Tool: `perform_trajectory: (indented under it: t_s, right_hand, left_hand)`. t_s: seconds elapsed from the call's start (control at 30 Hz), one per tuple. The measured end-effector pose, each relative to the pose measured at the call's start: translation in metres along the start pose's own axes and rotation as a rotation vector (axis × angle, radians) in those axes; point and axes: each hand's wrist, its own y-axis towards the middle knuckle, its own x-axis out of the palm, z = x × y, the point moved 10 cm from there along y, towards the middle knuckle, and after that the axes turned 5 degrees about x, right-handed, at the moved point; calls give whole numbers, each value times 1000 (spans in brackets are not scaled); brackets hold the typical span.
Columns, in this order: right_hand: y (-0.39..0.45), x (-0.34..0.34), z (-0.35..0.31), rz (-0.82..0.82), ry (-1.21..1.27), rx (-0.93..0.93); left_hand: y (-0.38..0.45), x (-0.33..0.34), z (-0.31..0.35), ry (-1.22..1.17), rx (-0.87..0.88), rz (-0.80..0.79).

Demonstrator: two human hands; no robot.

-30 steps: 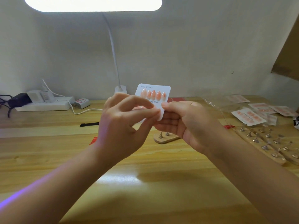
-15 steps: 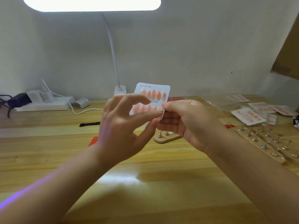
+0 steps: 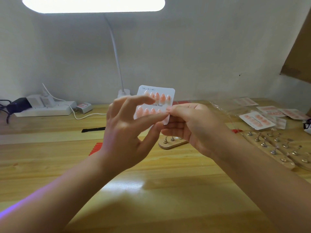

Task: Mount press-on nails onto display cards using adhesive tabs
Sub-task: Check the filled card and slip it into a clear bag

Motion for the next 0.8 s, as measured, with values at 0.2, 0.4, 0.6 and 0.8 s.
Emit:
perform_trajectory:
  t_s: [0.2, 0.4, 0.6, 0.8]
  right_hand:
    - [0, -2, -2, -10, -13, -32]
    - [6, -9, 1, 14, 41, -25]
    - [7, -5, 7, -45, 65, 24]
    - [8, -6, 5, -73, 54, -16]
  left_hand:
    - [-3, 9, -8, -59, -67, -73]
    - [-2, 0, -19, -138, -192, 28]
    - [-28, 31, -67, -747, -755, 31]
    - [-35, 29, -75, -767, -797, 91]
